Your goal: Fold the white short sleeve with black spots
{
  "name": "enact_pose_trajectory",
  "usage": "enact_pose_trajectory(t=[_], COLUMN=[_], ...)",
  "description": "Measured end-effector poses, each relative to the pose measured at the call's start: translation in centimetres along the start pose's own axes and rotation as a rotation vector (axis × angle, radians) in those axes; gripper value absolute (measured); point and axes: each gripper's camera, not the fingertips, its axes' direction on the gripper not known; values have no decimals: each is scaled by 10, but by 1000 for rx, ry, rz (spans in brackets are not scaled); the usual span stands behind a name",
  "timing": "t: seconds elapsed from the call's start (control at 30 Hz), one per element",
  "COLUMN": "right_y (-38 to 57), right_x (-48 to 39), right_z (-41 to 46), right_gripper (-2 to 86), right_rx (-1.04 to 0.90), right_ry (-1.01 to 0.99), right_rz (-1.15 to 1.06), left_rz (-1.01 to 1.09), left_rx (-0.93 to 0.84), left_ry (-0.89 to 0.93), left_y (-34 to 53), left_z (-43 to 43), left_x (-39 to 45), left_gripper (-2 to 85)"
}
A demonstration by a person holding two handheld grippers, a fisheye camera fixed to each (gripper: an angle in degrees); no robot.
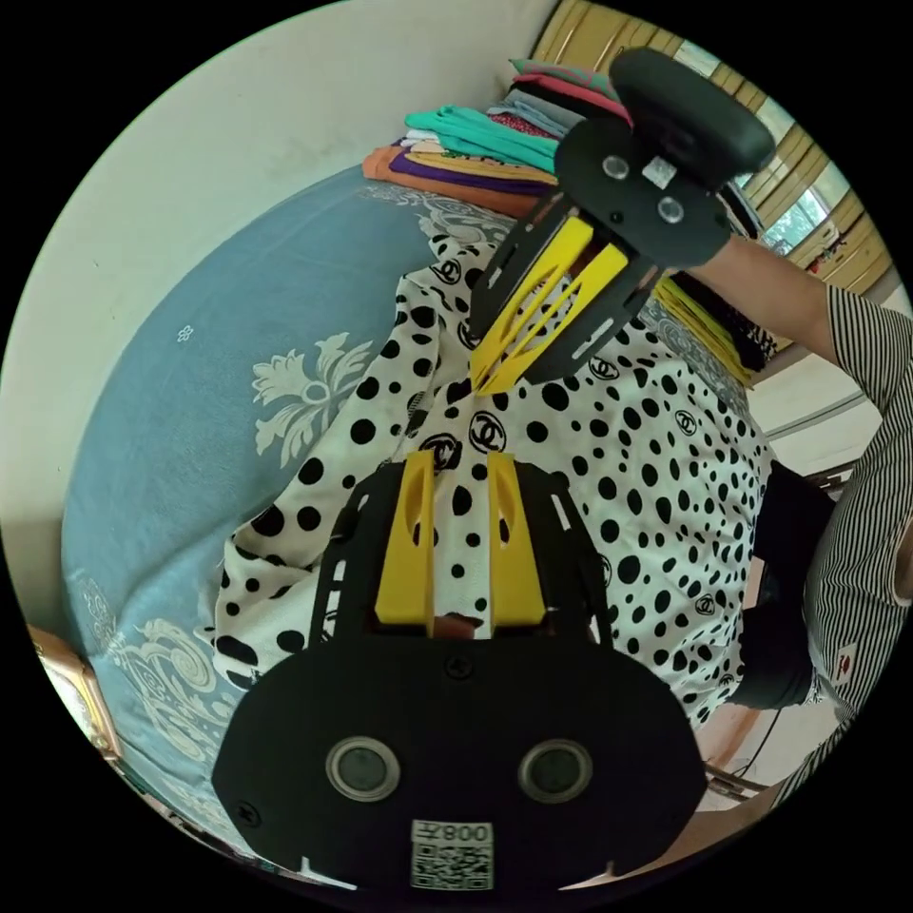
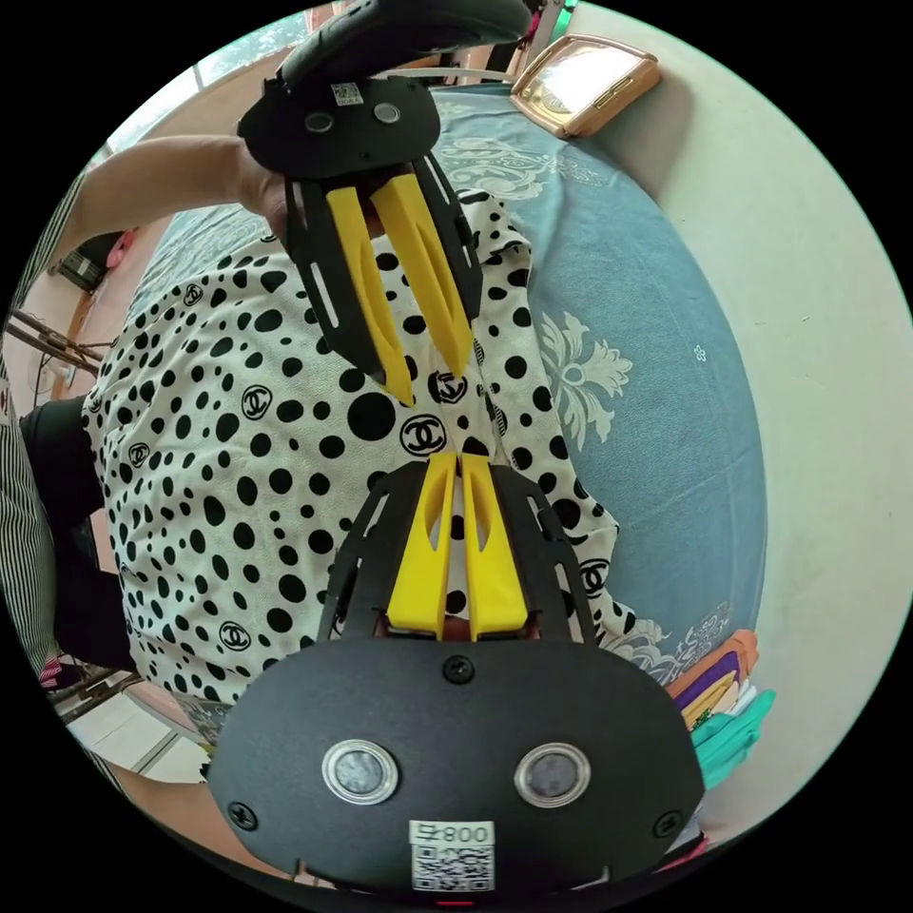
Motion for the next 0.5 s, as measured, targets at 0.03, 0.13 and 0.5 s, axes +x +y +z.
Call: enact_pose_trajectory(t=[0.03,0.13,0.5], right_y=[0,-3,-15], right_x=[4,26,125], right_z=[-2,-10,28], right_gripper=[5,3,8], right_rx=[3,10,-51], right_ry=[-12,-135,-514], right_rz=[-1,5,216], left_rz=[12,41,-159], left_rx=[-11,1,136], left_ry=[9,123,387], left_y=[-3,-15,-35], left_z=[3,8,50], left_x=[-1,-13,-91], left_gripper=[43,21,79])
